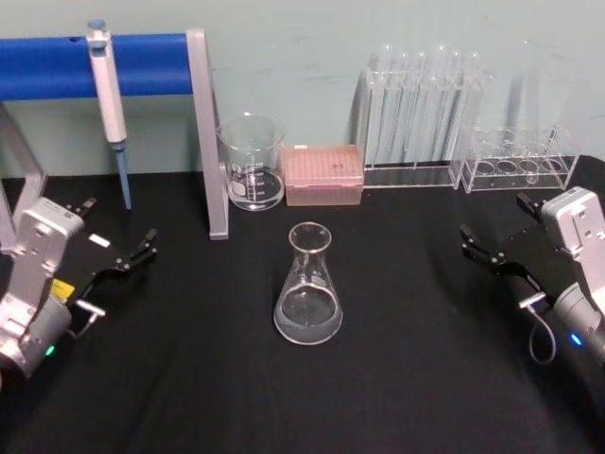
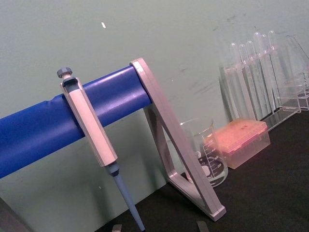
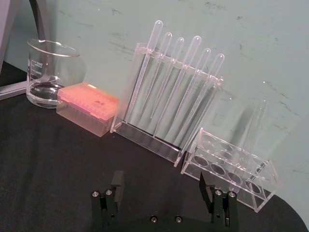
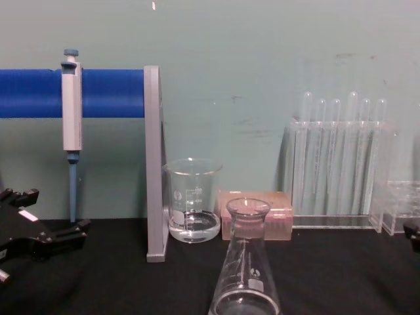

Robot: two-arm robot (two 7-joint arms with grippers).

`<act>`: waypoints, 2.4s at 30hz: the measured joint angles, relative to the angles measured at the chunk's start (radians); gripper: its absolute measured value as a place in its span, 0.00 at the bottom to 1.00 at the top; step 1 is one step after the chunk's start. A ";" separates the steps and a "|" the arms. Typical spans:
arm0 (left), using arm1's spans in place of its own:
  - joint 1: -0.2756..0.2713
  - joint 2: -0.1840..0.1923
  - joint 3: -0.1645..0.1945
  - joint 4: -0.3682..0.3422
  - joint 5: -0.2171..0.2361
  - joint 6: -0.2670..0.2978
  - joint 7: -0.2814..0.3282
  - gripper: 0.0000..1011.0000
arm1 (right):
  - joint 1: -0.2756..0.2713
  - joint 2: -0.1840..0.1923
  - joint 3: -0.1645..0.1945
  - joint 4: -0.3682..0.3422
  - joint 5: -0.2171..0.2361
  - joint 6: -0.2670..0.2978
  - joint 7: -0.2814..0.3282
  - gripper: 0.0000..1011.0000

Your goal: Grasp the erlenmeyer flask with one hand, shake it three times, then place it back.

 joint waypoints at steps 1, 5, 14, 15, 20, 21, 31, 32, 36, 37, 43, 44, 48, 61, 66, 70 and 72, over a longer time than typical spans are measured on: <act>0.000 0.000 0.000 0.000 0.000 0.000 0.000 0.99 | 0.000 0.000 0.000 0.000 0.000 0.000 0.000 0.99; 0.000 0.000 0.000 0.000 0.000 0.000 0.000 0.99 | -0.003 -0.003 0.010 0.000 0.006 0.000 0.015 0.99; 0.000 0.000 0.000 0.000 0.000 0.000 0.000 0.99 | -0.021 -0.003 0.044 -0.034 0.115 0.029 0.171 0.99; 0.000 0.000 0.000 0.000 0.000 0.000 0.000 0.99 | -0.021 -0.002 0.046 -0.037 0.129 0.035 0.190 0.99; 0.000 0.000 0.000 0.000 0.000 0.000 0.000 0.99 | -0.019 0.000 0.051 -0.053 0.189 0.066 0.290 0.99; 0.000 0.000 0.000 0.000 0.000 0.000 0.000 0.99 | -0.017 0.001 0.051 -0.059 0.205 0.078 0.323 0.99; 0.000 0.000 0.000 0.000 0.000 0.000 0.000 0.99 | 0.005 -0.011 0.034 -0.088 0.238 0.117 0.464 0.99; 0.000 0.000 0.000 0.000 0.000 0.000 0.000 0.99 | 0.007 -0.013 0.032 -0.089 0.238 0.119 0.472 0.99; 0.000 0.000 0.000 0.000 0.000 0.000 0.000 0.99 | 0.019 -0.026 0.019 -0.095 0.238 0.131 0.521 0.99; 0.000 0.000 0.000 0.000 0.000 0.000 0.000 0.99 | 0.021 -0.028 0.016 -0.096 0.238 0.132 0.528 0.99; 0.000 0.000 0.000 0.000 0.000 0.000 0.000 0.99 | 0.036 -0.043 -0.003 -0.097 0.236 0.148 0.583 0.99; 0.000 0.000 0.000 0.000 0.000 0.000 0.000 0.99 | 0.038 -0.045 -0.006 -0.097 0.236 0.150 0.588 0.99; 0.000 0.000 0.000 0.000 0.000 0.000 0.000 0.99 | 0.052 -0.057 -0.025 -0.093 0.232 0.156 0.611 0.99; 0.000 0.000 0.000 0.000 0.000 0.000 0.000 0.99 | 0.104 -0.102 -0.067 -0.044 0.200 0.150 0.626 0.99; 0.000 0.000 0.000 0.000 0.000 0.000 0.000 0.99 | 0.130 -0.127 -0.086 -0.010 0.183 0.145 0.632 0.99; 0.000 0.000 0.000 0.000 0.000 0.000 0.000 0.99 | 0.144 -0.142 -0.095 0.011 0.171 0.139 0.633 0.99; 0.000 0.000 0.000 0.000 0.000 0.000 0.000 0.99 | 0.151 -0.150 -0.098 0.021 0.164 0.137 0.631 0.99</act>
